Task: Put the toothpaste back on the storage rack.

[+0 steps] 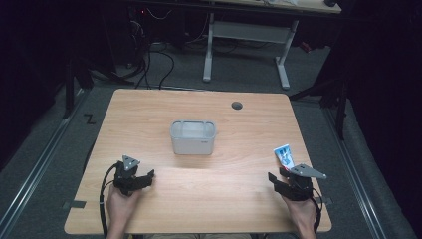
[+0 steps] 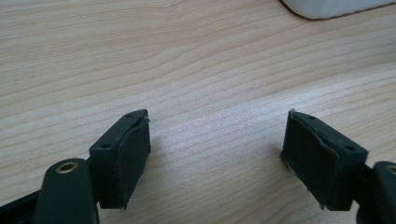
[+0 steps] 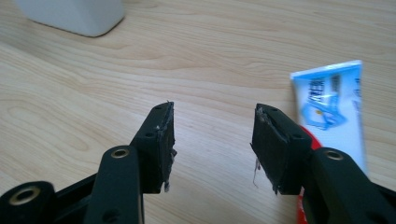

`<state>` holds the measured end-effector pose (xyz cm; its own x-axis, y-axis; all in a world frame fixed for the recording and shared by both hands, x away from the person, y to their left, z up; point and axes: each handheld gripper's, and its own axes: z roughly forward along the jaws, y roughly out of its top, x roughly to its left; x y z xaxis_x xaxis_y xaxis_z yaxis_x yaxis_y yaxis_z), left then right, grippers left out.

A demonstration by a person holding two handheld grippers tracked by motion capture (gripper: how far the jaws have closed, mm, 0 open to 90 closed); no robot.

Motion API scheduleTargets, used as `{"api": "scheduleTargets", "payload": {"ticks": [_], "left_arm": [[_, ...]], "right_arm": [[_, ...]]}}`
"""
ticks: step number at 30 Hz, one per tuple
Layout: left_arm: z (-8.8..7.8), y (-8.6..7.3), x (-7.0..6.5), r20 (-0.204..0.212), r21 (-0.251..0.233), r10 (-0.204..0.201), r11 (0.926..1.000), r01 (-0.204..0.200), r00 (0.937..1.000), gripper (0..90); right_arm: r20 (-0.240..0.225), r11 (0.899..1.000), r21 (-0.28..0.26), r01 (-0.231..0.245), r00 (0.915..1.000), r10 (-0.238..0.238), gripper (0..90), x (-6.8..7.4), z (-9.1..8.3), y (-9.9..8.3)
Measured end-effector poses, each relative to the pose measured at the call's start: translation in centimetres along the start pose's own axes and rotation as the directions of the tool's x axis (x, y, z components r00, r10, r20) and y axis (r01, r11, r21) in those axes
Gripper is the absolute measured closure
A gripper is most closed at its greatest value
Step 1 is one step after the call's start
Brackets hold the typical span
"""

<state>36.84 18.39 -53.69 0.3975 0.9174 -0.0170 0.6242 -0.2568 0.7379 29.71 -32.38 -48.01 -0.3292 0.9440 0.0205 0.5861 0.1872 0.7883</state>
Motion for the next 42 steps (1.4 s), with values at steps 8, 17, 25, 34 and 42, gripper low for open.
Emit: {"api": "scheduleTargets", "payload": {"ticks": [8, 17, 25, 34, 42], "left_arm": [[0.0, 0.0, 0.0, -0.001, -0.001, 0.0, 1.0, 0.0, 1.0, 23.5], [0.0, 0.0, 0.0, -0.001, 0.0, 0.001, 1.0, -0.001, 1.0, 23.5], [0.0, 0.0, 0.0, 0.0, 0.0, 0.001, 1.0, -0.001, 1.0, 23.5], [0.0, 0.0, 0.0, 0.0, 0.0, 0.0, 1.0, 0.0, 1.0, 23.5], [0.0, 0.0, 0.0, 0.0, 0.0, 0.0, 1.0, 0.0, 1.0, 23.5]], "right_arm": [[0.039, 1.0, -0.007, -0.008, 0.9992, 0.008, 48.9, -1.7, -0.6, 0.2], [0.087, 0.999, 0.033, -0.042, 0.9954, 0.039, 49.0, -3.8, -0.5, 0.6], [0.184, 0.994, 0.103, -0.046, 0.9827, 0.027, 47.3, -5.4, 0.4, 1.1], [0.208, 0.986, 0.164, -0.034, 0.978, -0.001, 46.7, -6.3, 1.9, 2.6], [0.19, 0.966, 0.243, -0.083, 0.9811, 0.037, 44.2, -7.5, 3.8, 2.9]]}}
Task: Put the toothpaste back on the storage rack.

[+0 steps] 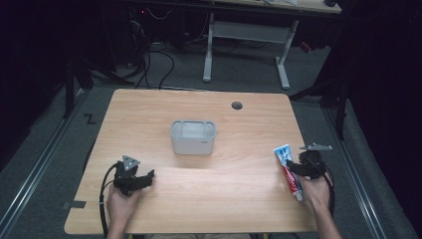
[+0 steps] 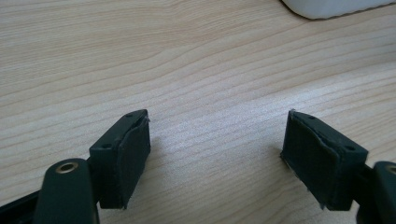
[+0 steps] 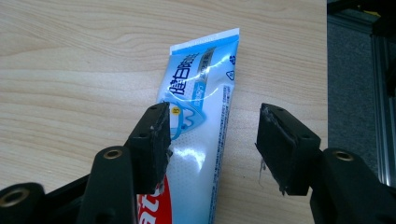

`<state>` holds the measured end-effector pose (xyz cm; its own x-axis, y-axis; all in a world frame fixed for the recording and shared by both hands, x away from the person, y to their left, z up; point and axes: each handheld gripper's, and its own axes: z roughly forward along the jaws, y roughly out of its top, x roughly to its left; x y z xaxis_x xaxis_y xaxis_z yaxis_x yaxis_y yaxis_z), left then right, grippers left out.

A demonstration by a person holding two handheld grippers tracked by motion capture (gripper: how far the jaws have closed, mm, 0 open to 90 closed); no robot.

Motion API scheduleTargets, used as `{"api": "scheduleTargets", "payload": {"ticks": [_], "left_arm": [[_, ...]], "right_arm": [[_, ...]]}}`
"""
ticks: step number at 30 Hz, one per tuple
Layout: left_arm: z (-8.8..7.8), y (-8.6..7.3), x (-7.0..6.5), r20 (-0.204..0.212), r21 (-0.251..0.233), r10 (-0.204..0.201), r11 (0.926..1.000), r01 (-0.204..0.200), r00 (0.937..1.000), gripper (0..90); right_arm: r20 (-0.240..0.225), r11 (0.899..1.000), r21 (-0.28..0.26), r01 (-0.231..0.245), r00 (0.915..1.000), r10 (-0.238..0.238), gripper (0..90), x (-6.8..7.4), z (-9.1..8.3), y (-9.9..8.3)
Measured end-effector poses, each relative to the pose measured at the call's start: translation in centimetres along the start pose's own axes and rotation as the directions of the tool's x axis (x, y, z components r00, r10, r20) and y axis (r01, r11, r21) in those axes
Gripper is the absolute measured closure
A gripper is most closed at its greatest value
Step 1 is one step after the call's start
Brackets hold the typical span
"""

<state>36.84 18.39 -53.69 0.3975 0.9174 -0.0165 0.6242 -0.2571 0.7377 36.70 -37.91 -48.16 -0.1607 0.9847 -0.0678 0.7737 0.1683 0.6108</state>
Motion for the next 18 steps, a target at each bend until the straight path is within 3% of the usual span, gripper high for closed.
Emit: {"api": "scheduleTargets", "payload": {"ticks": [6, 10, 18], "left_arm": [[0.0, 0.0, 0.0, 0.0, 0.0, 0.0, 1.0, 0.0, 1.0, 23.5], [0.0, 0.0, 0.0, -0.003, 0.0, -0.002, 1.0, 0.002, 1.0, 23.6], [0.0, 0.0, 0.0, -0.004, 0.0, -0.003, 1.0, 0.003, 1.0, 23.6]], "right_arm": [[-0.013, 1.0, 0.025, -0.018, 0.9998, 0.018, 41.8, -0.2, 0.7, 0.5], [-0.019, 0.999, 0.047, -0.005, 0.9998, 0.006, 41.2, -0.2, 1.1, 1.0], [-0.062, 0.996, 0.073, -0.041, 0.997, 0.046, 40.2, -0.6, 1.8, 1.5]]}}
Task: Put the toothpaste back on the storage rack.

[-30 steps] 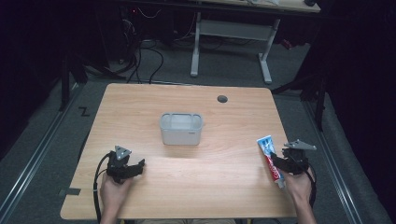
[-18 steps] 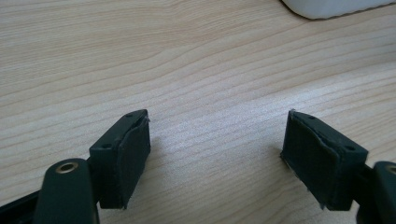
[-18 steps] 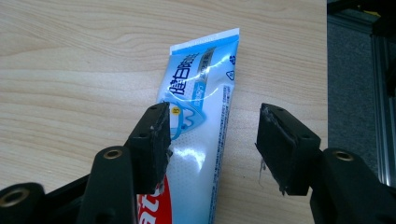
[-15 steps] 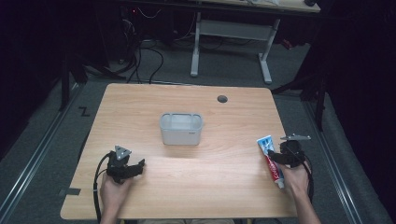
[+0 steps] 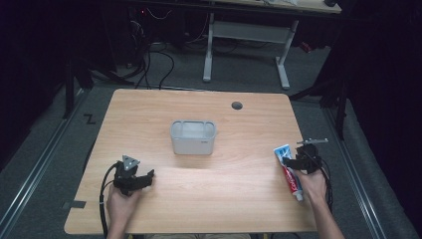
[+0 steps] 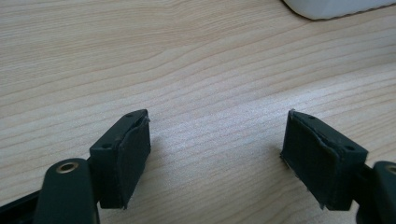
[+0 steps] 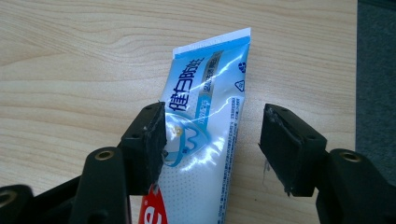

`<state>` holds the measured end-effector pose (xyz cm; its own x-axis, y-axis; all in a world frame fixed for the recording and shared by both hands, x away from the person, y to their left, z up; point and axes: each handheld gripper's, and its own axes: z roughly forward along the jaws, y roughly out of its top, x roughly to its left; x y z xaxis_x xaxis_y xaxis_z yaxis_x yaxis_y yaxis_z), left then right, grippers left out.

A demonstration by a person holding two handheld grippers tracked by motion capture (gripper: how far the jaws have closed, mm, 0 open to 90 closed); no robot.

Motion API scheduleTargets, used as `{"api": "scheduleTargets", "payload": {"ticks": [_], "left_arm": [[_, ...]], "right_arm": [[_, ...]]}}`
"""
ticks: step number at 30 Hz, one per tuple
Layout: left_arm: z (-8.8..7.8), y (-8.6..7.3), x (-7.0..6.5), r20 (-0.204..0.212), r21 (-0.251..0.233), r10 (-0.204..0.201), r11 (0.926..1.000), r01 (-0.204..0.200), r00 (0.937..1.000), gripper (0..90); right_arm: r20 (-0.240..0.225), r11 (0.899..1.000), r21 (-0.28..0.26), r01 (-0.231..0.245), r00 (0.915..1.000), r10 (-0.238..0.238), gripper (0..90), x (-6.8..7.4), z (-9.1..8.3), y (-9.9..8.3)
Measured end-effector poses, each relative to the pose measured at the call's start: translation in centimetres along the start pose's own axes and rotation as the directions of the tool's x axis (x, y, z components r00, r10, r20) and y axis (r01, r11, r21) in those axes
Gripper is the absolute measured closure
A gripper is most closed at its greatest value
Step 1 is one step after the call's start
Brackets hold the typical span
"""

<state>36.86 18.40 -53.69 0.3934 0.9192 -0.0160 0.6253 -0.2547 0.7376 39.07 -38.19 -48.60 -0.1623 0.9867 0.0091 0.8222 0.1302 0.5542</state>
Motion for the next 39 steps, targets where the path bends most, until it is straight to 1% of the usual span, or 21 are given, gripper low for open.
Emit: {"api": "scheduleTargets", "payload": {"ticks": [5, 8, 9, 11, 12, 16, 17, 19, 21, 22, 25, 30, 33, 35, 39], "left_arm": [[0.0, 0.0, 0.0, 0.0, 0.0, 0.0, 1.0, 0.0, 1.0, 23.6], [0.0, 0.0, 0.0, -0.001, -0.001, 0.0, 1.0, 0.0, 1.0, 23.6], [0.0, 0.0, 0.0, -0.001, -0.002, 0.0, 1.0, 0.0, 1.0, 23.6], [0.0, 0.0, 0.0, -0.001, -0.001, -0.001, 1.0, 0.001, 1.0, 23.6], [0.0, 0.0, 0.0, -0.001, -0.001, -0.001, 1.0, 0.001, 1.0, 23.5], [0.0, 0.0, 0.0, -0.001, -0.001, -0.001, 1.0, 0.001, 1.0, 23.5], [0.0, 0.0, 0.0, -0.001, -0.001, -0.001, 1.0, 0.001, 1.0, 23.5], [0.0, 0.0, 0.0, -0.001, -0.001, 0.0, 1.0, 0.0, 1.0, 23.5], [0.0, 0.0, 0.0, -0.001, -0.001, 0.0, 1.0, 0.0, 1.0, 23.5], [0.0, 0.0, 0.0, -0.001, -0.001, 0.0, 1.0, 0.0, 1.0, 23.5], [0.0, 0.0, 0.0, -0.001, -0.001, 0.0, 1.0, 0.0, 1.0, 23.5], [-0.1, -0.1, 0.0, -0.002, -0.002, -0.001, 1.0, 0.001, 1.0, 23.6], [-0.1, -0.1, 0.0, -0.002, -0.002, -0.001, 1.0, 0.001, 1.0, 23.7], [-0.1, -0.1, 0.0, -0.002, -0.002, -0.001, 1.0, 0.001, 1.0, 23.7], [-0.1, -0.1, 0.0, -0.002, -0.002, -0.001, 1.0, 0.001, 1.0, 23.7]], "right_arm": [[-0.038, 0.999, 0.014, -0.029, 0.9988, 0.029, 40.0, -0.5, 0.2, 0.2], [-0.044, 1.0, 0.011, -0.027, 0.9986, 0.028, 40.7, -0.4, 0.3, 0.2], [-0.051, 1.0, 0.009, -0.024, 0.9984, 0.024, 41.0, -0.4, 0.3, 0.2], [-0.079, 0.999, 0.016, -0.035, 0.9962, 0.036, 41.0, -0.4, 0.4, 0.2], [-0.083, 0.999, 0.017, -0.038, 0.9958, 0.04, 41.0, -0.3, 0.5, 0.2], [-0.096, 0.999, 0.022, -0.028, 0.9949, 0.03, 41.1, -0.1, 0.5, 0.4], [-0.094, 0.999, 0.031, -0.018, 0.9954, 0.021, 41.0, 0.0, 0.5, 0.5], [-0.07, 0.998, 0.054, 0.012, 0.9975, -0.008, 39.8, 0.6, 1.0, 0.6], [-0.047, 0.998, 0.066, 0.025, 0.9986, -0.022, 40.0, 0.8, 1.3, 0.6], [-0.039, 0.997, 0.063, 0.032, 0.9988, -0.029, 39.8, 0.9, 1.5, 0.7], [-0.023, 0.997, 0.075, 0.033, 0.9993, -0.031, 39.7, 1.1, 1.7, 0.9], [-0.008, 0.993, 0.11, 0.031, 0.9995, -0.031, 40.4, 1.4, 1.8, 1.4], [-0.011, 0.992, 0.127, 0.015, 0.9998, -0.014, 41.4, 1.4, 1.9, 1.5], [-0.014, 0.991, 0.133, 0.012, 0.9998, -0.01, 42.0, 1.4, 2.0, 1.5], [-0.009, 0.989, 0.143, 0.024, 0.9997, -0.023, 43.0, 1.5, 2.0, 1.7]]}}
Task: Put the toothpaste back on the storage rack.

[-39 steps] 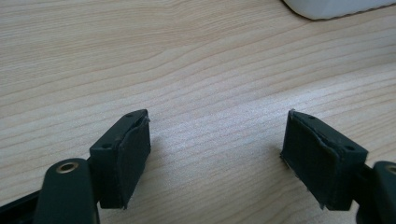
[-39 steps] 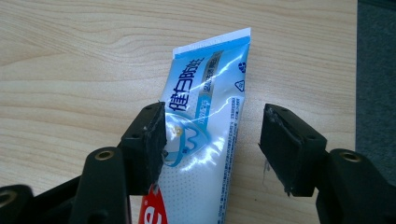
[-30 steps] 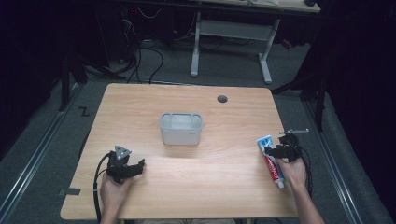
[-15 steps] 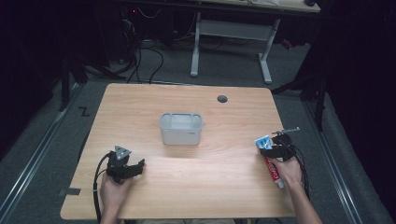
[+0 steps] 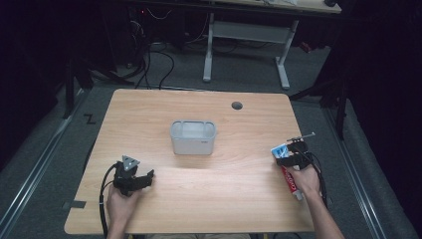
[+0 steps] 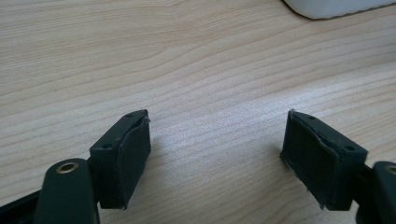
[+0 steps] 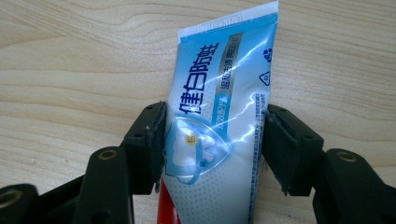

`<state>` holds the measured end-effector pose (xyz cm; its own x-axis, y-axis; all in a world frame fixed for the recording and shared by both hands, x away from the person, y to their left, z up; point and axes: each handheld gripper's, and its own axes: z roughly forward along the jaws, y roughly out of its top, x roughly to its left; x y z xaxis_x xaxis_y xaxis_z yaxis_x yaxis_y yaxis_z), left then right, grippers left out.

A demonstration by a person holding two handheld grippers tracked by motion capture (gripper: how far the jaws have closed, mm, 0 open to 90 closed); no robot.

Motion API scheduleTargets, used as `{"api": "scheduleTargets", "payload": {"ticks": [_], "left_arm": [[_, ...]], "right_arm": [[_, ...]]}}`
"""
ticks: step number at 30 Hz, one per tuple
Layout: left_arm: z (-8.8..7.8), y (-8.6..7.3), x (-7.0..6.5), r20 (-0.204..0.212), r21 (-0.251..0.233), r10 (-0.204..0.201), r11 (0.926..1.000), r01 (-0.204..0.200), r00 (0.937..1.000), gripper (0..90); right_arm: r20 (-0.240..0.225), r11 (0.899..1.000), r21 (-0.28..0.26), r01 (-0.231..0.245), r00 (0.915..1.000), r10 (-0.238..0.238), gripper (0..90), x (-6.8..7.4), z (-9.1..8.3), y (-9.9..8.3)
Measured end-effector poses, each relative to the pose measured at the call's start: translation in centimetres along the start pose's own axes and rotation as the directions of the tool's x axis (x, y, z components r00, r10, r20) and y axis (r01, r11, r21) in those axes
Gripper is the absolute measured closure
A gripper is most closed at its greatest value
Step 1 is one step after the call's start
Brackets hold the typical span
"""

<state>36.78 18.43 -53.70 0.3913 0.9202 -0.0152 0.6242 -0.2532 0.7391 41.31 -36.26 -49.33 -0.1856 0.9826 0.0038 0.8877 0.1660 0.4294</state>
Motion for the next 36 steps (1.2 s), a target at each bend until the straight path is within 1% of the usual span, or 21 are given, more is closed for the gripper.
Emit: {"api": "scheduleTargets", "payload": {"ticks": [7, 11, 16, 17, 18, 19, 20, 21, 22, 23, 25, 26, 27, 28, 29, 34, 36], "left_arm": [[0.0, 0.0, 0.0, 0.0, 0.0, -0.001, 1.0, 0.001, 1.0, 23.7], [0.0, 0.0, 0.0, 0.0, 0.0, 0.0, 1.0, 0.0, 1.0, 23.7], [0.0, 0.0, 0.0, 0.001, 0.0, -0.001, 1.0, 0.001, 1.0, 23.7], [0.0, 0.0, 0.0, 0.001, 0.0, -0.001, 1.0, 0.001, 1.0, 23.7], [0.0, 0.0, 0.0, 0.001, -0.001, -0.002, 1.0, 0.002, 1.0, 23.7], [0.0, 0.0, 0.0, 0.001, -0.001, -0.002, 1.0, 0.002, 1.0, 23.7], [0.0, 0.0, 0.0, 0.002, -0.001, -0.002, 1.0, 0.002, 1.0, 23.7], [0.0, 0.0, 0.0, 0.002, -0.001, -0.002, 1.0, 0.002, 1.0, 23.7], [0.0, 0.0, 0.0, 0.002, -0.001, -0.002, 1.0, 0.002, 1.0, 23.7], [0.0, 0.0, 0.0, 0.002, -0.001, -0.002, 1.0, 0.002, 1.0, 23.7], [0.0, 0.0, 0.0, 0.002, -0.001, -0.003, 1.0, 0.003, 1.0, 23.7], [0.0, 0.0, 0.0, 0.003, -0.001, -0.003, 1.0, 0.003, 1.0, 23.7], [0.0, 0.0, 0.0, 0.002, -0.001, -0.003, 1.0, 0.003, 1.0, 23.7], [0.0, 0.0, 0.0, 0.002, -0.001, -0.003, 1.0, 0.003, 1.0, 23.7], [0.0, 0.0, 0.0, 0.003, -0.001, -0.003, 1.0, 0.003, 1.0, 23.7], [0.0, 0.0, 0.0, 0.002, 0.0, -0.002, 1.0, 0.002, 1.0, 23.7], [0.0, 0.0, 0.1, 0.002, 0.0, -0.002, 1.0, 0.002, 1.0, 23.7]], "right_arm": [[0.0, 0.999, 0.049, 0.011, 0.9999, -0.011, 47.4, 0.3, 0.0, 0.5], [-0.006, 0.999, 0.05, 0.016, 0.9999, -0.016, 50.2, 0.3, 0.0, 0.5], [0.017, 0.995, 0.077, 0.057, 0.9981, -0.059, 53.6, 0.9, -0.2, 0.7], [0.017, 0.995, 0.077, 0.057, 0.9981, -0.059, 53.6, 0.9, -0.2, 0.7], [0.021, 0.994, 0.082, 0.074, 0.9969, -0.076, 55.4, 1.1, -0.2, 0.8], [0.021, 0.994, 0.082, 0.074, 0.9969, -0.076, 55.4, 1.1, -0.2, 0.8], [0.024, 0.992, 0.083, 0.091, 0.9954, -0.093, 57.5, 1.2, -0.2, 0.8], [0.024, 0.992, 0.083, 0.091, 0.9954, -0.093, 57.5, 1.2, -0.2, 0.8], [0.026, 0.992, 0.085, 0.096, 0.9948, -0.098, 58.7, 1.3, -0.3, 0.8], [0.026, 0.99, 0.093, 0.106, 0.9937, -0.109, 63.3, 1.3, -0.5, 0.9], [0.024, 0.991, 0.079, 0.104, 0.9941, -0.106, 69.9, 1.2, -0.7, 0.9], [0.023, 0.992, 0.08, 0.101, 0.9944, -0.103, 71.7, 1.0, -0.9, 0.9], [0.015, 0.993, 0.074, 0.088, 0.9959, -0.09, 72.6, 0.8, -0.9, 0.9], [0.009, 0.993, 0.081, 0.083, 0.9964, -0.084, 72.9, 0.6, -0.9, 0.9], [0.003, 0.994, 0.074, 0.076, 0.9971, -0.076, 73.2, 0.5, -0.9, 0.9], [0.003, 0.994, 0.076, 0.08, 0.9967, -0.081, 74.0, 0.4, -0.9, 0.9], [-0.006, 0.995, 0.071, 0.076, 0.9971, -0.076, 74.2, 0.2, -0.9, 0.8]]}}
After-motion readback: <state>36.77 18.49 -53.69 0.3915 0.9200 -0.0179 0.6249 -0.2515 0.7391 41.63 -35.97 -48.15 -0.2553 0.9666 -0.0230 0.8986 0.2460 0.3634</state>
